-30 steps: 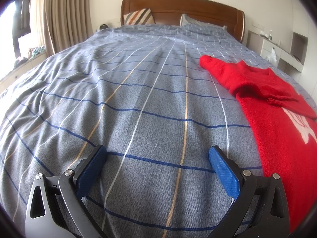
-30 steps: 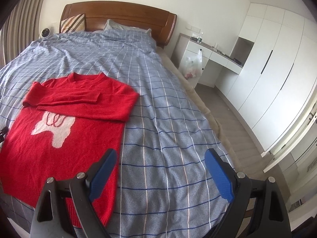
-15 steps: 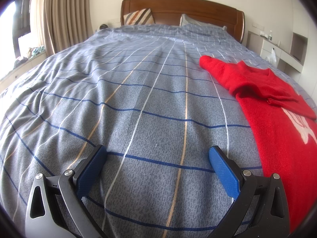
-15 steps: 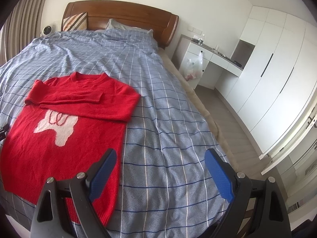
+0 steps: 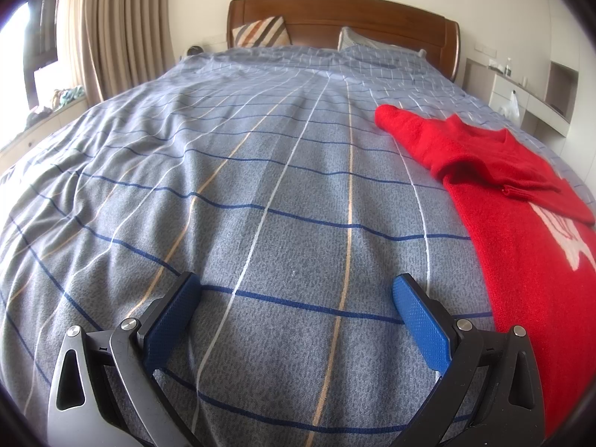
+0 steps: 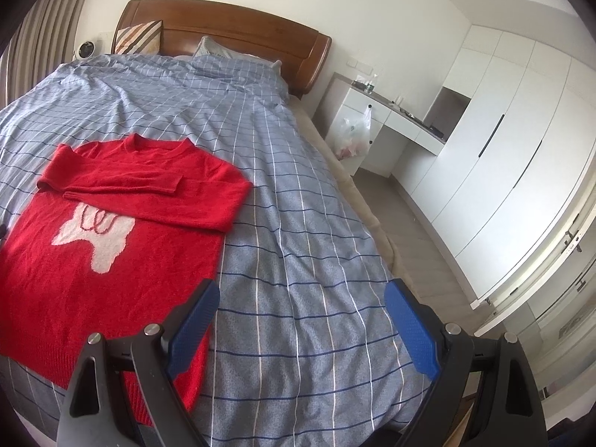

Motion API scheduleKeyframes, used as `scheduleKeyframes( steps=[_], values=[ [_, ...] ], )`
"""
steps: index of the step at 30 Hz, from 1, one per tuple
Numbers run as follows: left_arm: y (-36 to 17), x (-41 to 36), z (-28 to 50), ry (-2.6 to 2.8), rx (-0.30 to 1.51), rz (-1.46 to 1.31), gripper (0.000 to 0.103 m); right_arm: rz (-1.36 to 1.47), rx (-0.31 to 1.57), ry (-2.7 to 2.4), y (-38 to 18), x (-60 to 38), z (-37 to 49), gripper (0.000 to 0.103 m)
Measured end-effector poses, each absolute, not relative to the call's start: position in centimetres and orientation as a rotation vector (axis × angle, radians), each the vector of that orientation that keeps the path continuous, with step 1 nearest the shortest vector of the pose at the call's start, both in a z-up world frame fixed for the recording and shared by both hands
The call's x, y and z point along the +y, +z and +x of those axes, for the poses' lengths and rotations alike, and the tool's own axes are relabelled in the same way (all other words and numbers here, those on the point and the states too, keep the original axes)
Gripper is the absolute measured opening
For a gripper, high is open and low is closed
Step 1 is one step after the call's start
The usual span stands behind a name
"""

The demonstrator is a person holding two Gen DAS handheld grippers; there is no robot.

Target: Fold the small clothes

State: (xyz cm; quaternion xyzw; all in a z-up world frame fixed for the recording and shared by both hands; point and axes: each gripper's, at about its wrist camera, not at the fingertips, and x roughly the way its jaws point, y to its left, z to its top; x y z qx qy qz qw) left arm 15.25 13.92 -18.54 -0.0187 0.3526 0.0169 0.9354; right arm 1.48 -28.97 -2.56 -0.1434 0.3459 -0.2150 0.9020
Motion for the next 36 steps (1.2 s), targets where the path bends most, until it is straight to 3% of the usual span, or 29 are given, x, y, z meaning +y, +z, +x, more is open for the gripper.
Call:
scheduleKeyframes(
  steps=[36],
  values=[
    [-18.8,13.3,15.6,0.047,0.733,-0.016,0.103,-0.304,0.616,-0.483,1.6,-30.3,-0.9,0.090]
  ],
)
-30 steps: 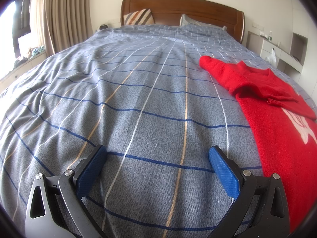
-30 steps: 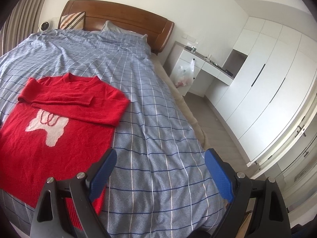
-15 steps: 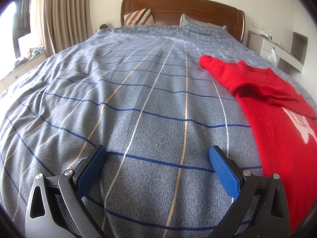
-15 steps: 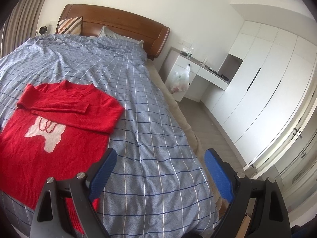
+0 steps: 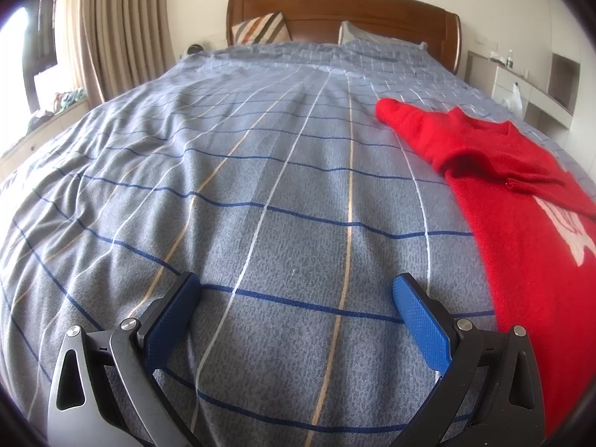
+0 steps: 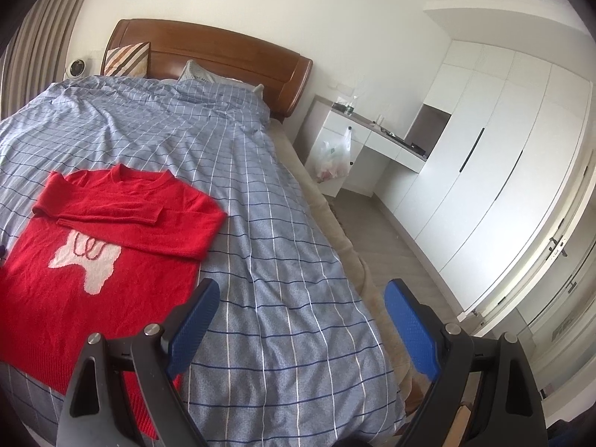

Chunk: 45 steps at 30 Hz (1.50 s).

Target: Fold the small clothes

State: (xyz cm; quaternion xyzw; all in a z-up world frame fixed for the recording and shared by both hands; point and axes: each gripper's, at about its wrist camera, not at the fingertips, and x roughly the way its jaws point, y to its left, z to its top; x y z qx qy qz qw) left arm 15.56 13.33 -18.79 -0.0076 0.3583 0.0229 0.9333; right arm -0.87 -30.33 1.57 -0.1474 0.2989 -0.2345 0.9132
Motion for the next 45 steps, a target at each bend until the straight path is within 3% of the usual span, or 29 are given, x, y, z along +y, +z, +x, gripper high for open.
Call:
scheduleKeyframes(
  steps=[19,25,28,32,34,37,40,41,42,43,44,45],
  values=[
    [-18.8,13.4,15.6,0.048,0.739,-0.012,0.103,-0.282,0.612,-0.461,1.6,-31.1,-0.8,0.090],
    [-16.3,14.2,13.3,-0.108,0.863,-0.073,0.101,-0.277,0.648,-0.150,1.1,-33.1,-1.9,0.090],
    [-15.5,13.7,9.1,-0.261,0.909,-0.153,0.101,-0.154,0.795,0.126,-1.6,-33.9,-2.7,0.090],
    [-17.0,10.7,6.0,-0.364,1.023,-0.203,0.099,0.168,0.981,0.315,-9.6,-33.9,-2.0,0.089],
    [-17.1,9.2,5.0,-0.372,1.025,-0.169,0.097,0.310,1.038,0.316,-13.4,-33.9,-1.4,0.083],
    [-17.0,8.0,4.3,-0.383,1.041,-0.148,0.081,0.459,1.069,0.331,-16.8,-33.7,-0.9,0.076],
    [-17.1,7.0,4.0,-0.409,1.072,-0.159,0.068,0.508,1.106,0.371,-18.3,-32.6,-0.3,0.060],
    [-17.2,6.7,4.0,-0.410,1.080,-0.153,0.057,0.514,1.120,0.386,-18.6,-32.1,-0.2,0.052],
    [-17.3,6.5,4.0,-0.413,1.086,-0.153,0.035,0.510,1.136,0.393,-18.8,-31.7,0.0,0.046],
    [-17.5,6.4,4.1,-0.421,1.101,-0.164,0.016,0.491,1.148,0.383,-19.1,-31.3,0.2,0.017],
    [-17.7,6.7,4.2,-0.425,1.122,-0.190,0.005,0.484,1.157,0.378,-19.2,-31.5,0.3,0.005],
    [-17.6,7.3,4.2,-0.429,1.128,-0.235,0.004,0.495,1.159,0.384,-19.0,-31.7,0.2,0.005]
  ],
)
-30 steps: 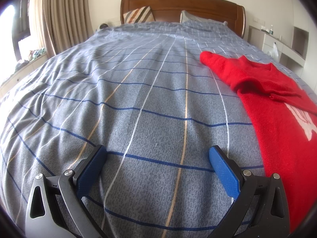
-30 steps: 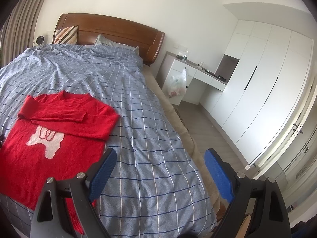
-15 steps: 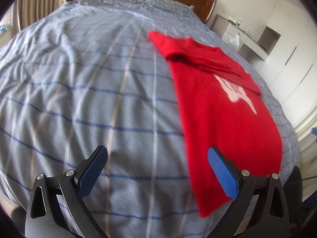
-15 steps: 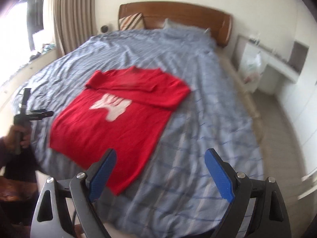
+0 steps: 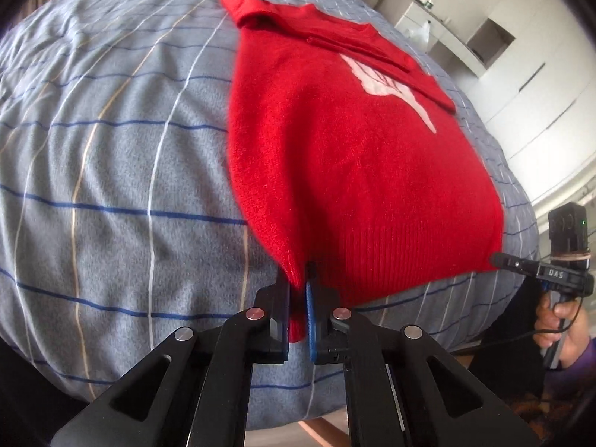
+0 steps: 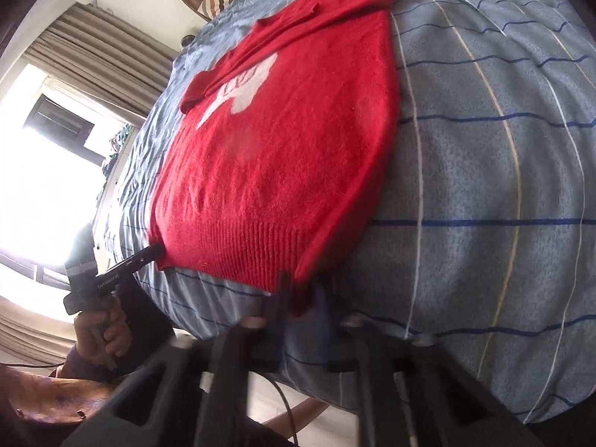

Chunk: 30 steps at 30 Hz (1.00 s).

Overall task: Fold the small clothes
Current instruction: 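Grasp the sweater hem with both tools and fold it toward the collar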

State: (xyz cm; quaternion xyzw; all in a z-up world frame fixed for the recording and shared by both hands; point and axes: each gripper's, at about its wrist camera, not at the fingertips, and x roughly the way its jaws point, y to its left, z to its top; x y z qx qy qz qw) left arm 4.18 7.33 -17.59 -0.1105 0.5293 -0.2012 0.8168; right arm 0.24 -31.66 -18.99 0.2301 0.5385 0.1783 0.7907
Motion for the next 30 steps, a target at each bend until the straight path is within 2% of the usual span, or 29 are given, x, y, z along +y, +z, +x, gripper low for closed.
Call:
scheduleKeyframes(
  steps=[7,14,18,22,25,26,27,28,29,30],
  values=[
    [-13.2,9.9,4.9,-0.510,1.075,-0.488,0.004,0.532,0.989,0.404,-12.3,-35.0,0.0,0.005],
    [-9.0,8.5,17.4,-0.489,0.914,-0.520,0.004,0.482,0.738,0.346,-7.4,-36.9,10.9,0.005],
    [-8.9,6.8,26.6,-0.424,0.901,-0.481,0.004,0.483,0.699,0.312,-7.1,-37.6,19.9,0.005],
    [-11.4,5.5,34.4,-0.349,0.961,-0.494,0.004,0.442,0.725,0.270,-8.7,-37.4,28.1,0.005],
    [-13.5,5.2,38.1,-0.288,1.008,-0.505,0.009,0.430,0.747,0.231,-10.9,-37.5,32.3,0.005],
    [-14.0,5.3,39.0,-0.253,1.024,-0.509,0.018,0.448,0.756,0.217,-11.7,-37.7,33.3,0.007],
    [-14.3,5.5,39.6,-0.222,1.034,-0.517,0.041,0.468,0.760,0.196,-12.4,-38.1,34.1,0.009],
    [-14.3,5.7,40.0,-0.192,1.037,-0.525,0.057,0.485,0.763,0.171,-12.9,-38.5,34.4,0.019],
    [-14.1,6.3,40.0,-0.168,1.017,-0.537,0.077,0.502,0.760,0.161,-13.2,-38.9,34.7,0.031],
    [-13.5,6.8,39.7,-0.154,0.983,-0.547,0.081,0.511,0.755,0.152,-13.3,-39.3,34.7,0.032]
  ],
)
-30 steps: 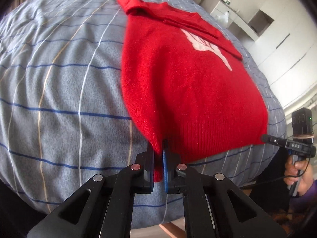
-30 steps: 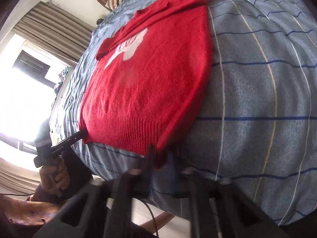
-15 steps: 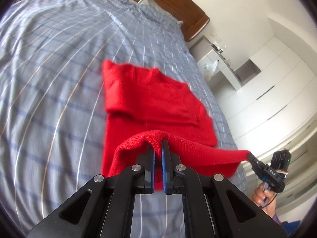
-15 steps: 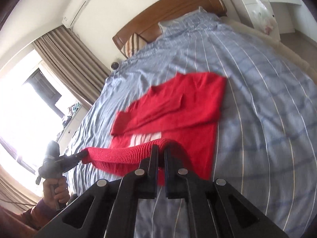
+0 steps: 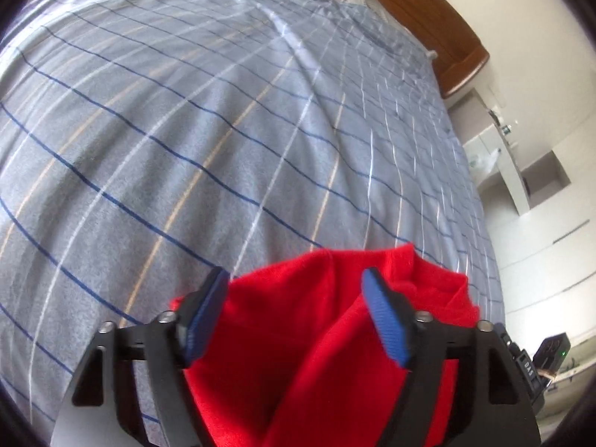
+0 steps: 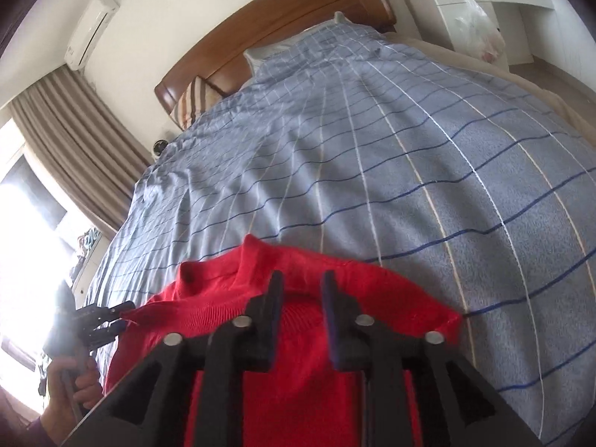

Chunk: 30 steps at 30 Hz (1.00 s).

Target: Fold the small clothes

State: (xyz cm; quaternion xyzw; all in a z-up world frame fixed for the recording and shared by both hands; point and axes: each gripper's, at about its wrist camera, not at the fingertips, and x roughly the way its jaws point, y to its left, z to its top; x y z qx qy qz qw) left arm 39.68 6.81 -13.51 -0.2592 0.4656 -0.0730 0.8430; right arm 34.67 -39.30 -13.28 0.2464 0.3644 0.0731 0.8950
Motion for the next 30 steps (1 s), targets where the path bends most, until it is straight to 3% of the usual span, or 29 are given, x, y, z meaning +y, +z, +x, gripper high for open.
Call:
scheduleKeyframes(
  steps=[6,11,17,22,30],
  values=[
    [-11.1,7.2,35.4,-0.198,0.920,-0.434,0.084,0.362,0.745,0.254,-10.7,-37.5,30.5,0.032],
    [-10.7,5.9,27.8,-0.249,0.915,-0.244,0.090,0.212,0.779,0.353,-10.9,-34.6,23.1,0.051],
    [-12.0,5.1,19.1,-0.217,0.877,-0.054,0.093,0.088,0.804,0.297,-12.9,-33.7,14.8,0.056],
    [-14.4,4.2,15.9,-0.164,0.838,0.036,0.096,0.094,0.747,0.203,-14.0,-33.6,11.0,0.068],
    [-17.2,3.4,15.0,-0.109,0.772,0.085,0.102,0.087,0.738,0.098,-17.2,-33.0,10.9,0.068]
  ],
)
